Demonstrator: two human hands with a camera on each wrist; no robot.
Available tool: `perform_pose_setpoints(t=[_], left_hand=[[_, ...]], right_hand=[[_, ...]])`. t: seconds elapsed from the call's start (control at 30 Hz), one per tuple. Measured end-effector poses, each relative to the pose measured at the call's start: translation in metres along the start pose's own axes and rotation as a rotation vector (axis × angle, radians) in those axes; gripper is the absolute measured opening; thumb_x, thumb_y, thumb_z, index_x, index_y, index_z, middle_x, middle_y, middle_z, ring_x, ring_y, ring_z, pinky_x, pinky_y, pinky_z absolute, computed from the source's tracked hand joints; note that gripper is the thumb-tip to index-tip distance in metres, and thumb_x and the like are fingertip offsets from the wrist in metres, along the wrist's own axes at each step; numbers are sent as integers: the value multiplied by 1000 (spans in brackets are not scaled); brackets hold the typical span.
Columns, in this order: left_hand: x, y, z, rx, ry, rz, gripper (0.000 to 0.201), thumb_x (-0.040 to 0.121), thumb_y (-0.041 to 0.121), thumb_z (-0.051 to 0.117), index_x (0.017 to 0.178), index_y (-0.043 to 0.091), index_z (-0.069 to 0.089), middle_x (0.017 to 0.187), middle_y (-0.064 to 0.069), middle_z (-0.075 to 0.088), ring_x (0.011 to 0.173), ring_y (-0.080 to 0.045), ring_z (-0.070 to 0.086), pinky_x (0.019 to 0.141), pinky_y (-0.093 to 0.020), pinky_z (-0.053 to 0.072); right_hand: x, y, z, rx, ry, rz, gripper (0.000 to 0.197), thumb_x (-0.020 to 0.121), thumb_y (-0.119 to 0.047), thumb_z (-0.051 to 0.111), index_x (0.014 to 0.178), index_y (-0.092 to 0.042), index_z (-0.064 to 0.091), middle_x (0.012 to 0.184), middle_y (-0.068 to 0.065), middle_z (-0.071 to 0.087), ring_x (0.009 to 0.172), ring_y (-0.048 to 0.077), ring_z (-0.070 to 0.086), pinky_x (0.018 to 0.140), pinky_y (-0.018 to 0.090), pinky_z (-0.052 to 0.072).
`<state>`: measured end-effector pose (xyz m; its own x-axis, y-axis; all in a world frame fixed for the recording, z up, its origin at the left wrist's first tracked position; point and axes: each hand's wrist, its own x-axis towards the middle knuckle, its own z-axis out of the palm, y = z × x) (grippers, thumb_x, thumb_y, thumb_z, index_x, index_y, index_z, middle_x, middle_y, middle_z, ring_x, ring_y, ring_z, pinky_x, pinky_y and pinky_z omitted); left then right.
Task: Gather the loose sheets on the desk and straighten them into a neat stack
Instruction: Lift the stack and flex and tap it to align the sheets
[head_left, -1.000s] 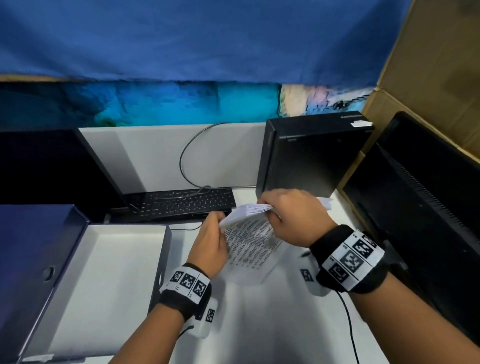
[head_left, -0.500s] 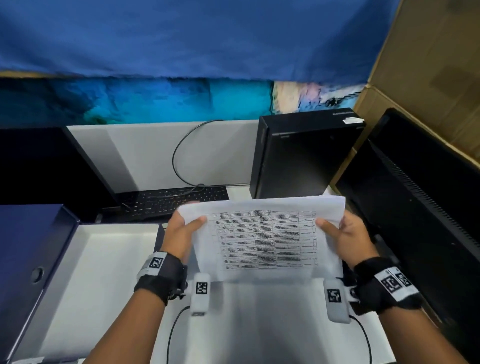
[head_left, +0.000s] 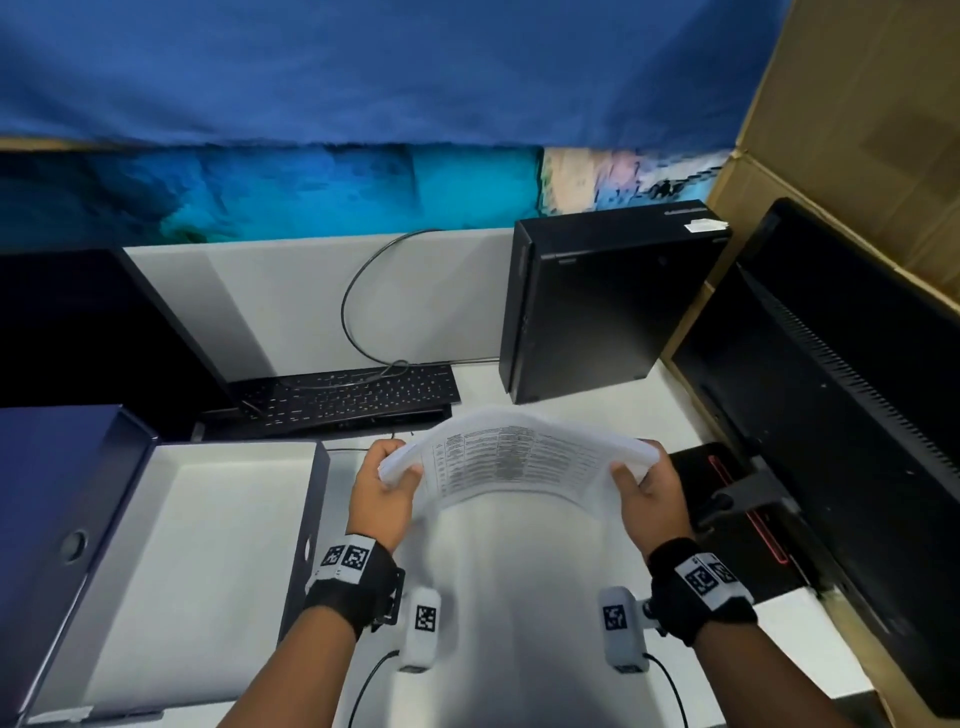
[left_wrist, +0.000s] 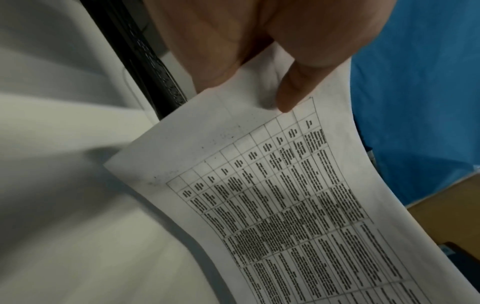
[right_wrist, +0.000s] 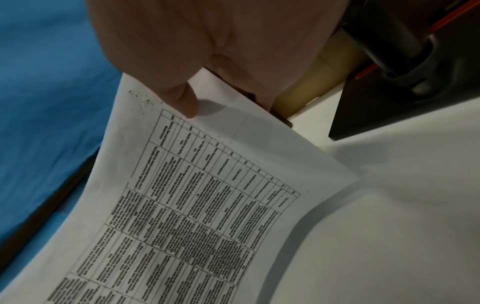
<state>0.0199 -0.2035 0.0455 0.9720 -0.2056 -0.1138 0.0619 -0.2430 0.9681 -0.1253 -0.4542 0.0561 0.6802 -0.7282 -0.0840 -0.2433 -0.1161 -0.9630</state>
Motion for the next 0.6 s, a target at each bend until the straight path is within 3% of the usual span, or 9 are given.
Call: perform_pose_setpoints(t=[0.17,0.27,0.37,0.43,0.5,0.6], left_hand=[[-5,-17,-3,3,-31,-124,35,83,0,64,94,33,55,94,3,67,88,-22,63,76,-37,52],[-3,-21,-3,24,-38,-129,37,82,2,65,100,33,57,99,3,68,96,-21,64,85,-41,53],[-3,-21,-4,110,-66,-75,33,88,11,62,98,42,56,102,6,69,100,-18,64,91,-38,50],[-3,-16,-5,140,-98,-33,29,93,17,57,105,43,54,105,4,69,101,-18,64,94,-39,49],[-2,-2,-5,168,-141,49,31,95,18,54,99,49,50,103,3,69,97,-18,65,89,-36,51],[0,32,1,319,-205,288,32,91,4,55,93,36,50,97,2,65,87,-15,62,74,-19,48]], right_hand=[[-5,10,-7,21,-6,45,42,79,12,65,102,-22,54,103,6,62,93,23,60,78,33,53],[-6,6,-8,76,27,28,49,77,14,66,98,-29,55,103,3,64,97,23,62,82,33,54],[-9,1,-7,29,38,-35,54,76,14,68,105,-28,53,113,4,61,110,24,60,89,32,54],[-11,-9,-5,-164,82,-160,54,75,8,69,114,-24,52,122,2,56,117,22,54,97,39,51],[-13,-29,3,-459,83,-413,52,74,-5,70,120,-20,52,128,1,54,122,20,49,105,49,43],[-19,-67,32,-843,-88,-620,60,75,-26,67,131,-23,46,143,-2,45,139,22,36,118,56,21]])
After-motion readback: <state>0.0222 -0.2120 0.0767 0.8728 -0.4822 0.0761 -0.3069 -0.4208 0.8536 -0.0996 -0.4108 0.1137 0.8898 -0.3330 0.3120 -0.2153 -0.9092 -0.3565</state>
